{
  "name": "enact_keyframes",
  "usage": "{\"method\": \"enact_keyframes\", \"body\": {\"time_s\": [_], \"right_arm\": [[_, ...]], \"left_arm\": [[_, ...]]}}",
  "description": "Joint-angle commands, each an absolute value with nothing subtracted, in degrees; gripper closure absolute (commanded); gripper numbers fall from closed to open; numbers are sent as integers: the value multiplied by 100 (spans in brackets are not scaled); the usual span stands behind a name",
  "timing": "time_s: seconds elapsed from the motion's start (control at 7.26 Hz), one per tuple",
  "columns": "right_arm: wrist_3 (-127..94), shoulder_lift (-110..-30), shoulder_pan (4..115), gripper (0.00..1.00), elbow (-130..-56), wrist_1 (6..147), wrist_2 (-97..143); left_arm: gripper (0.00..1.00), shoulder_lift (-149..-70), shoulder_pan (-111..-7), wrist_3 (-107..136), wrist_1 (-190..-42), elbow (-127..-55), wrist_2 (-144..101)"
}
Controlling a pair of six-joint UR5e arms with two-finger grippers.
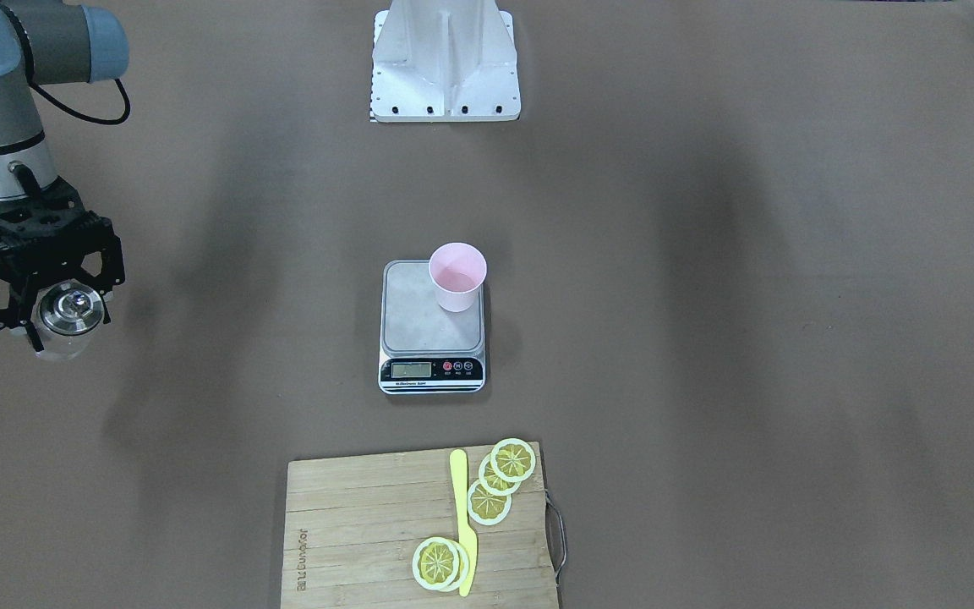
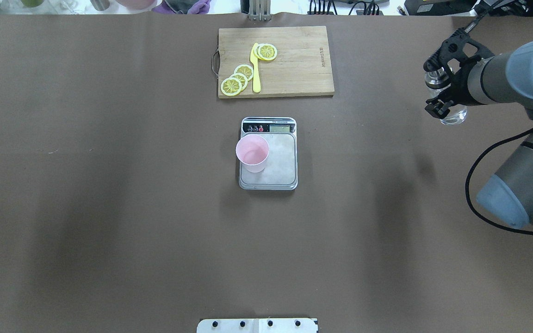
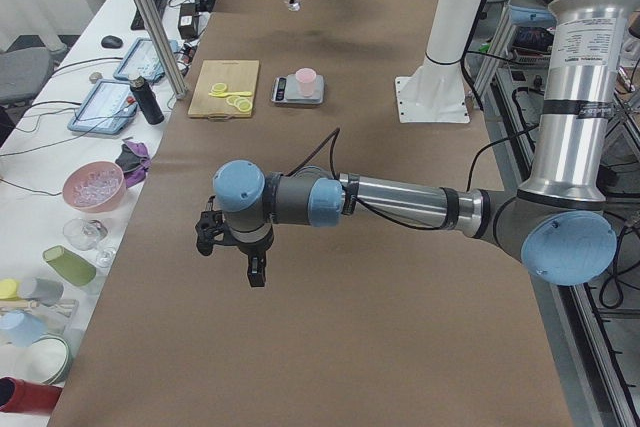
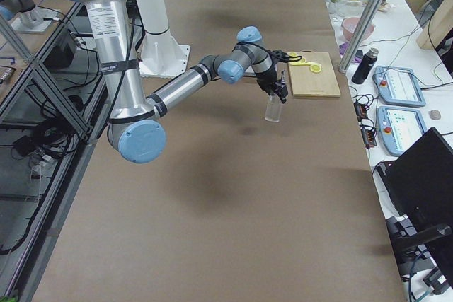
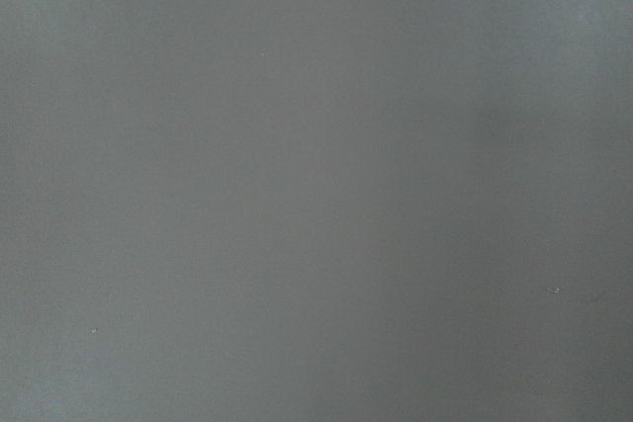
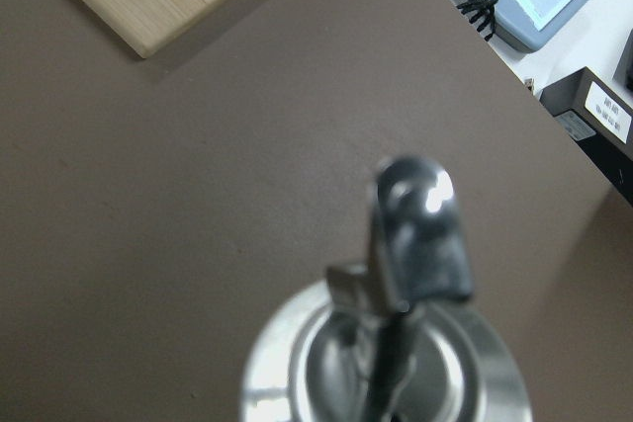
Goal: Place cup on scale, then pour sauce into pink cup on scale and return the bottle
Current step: 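Carry the upright glass bottle with the right gripper toward the table edge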
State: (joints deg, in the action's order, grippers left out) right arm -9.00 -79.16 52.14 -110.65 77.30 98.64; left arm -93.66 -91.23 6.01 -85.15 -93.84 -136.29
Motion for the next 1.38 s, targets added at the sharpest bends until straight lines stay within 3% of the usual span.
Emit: {"method": "enact_keyframes", "body": {"time_s": [0.0,0.28,1.1,1.24], "right_arm": [[-1255,-8216,5431,66,-10935,7212,10351],[-1397,-8559,5580,66,-10548,6052,10582],[-1670,-8973,6117,66,-10503,5064,11215],[-1774,-8982,6126,66,-10172,4610,11258]], "left_arm": [[1,-9369,-9123,589,-8508,-9457,-13403],[1,-9360,-9123,589,-8499,-9501,-13421],[1,-9369,-9123,633,-8490,-9501,-13728],[2,-9369,-9123,624,-8490,-9484,-13729]]}}
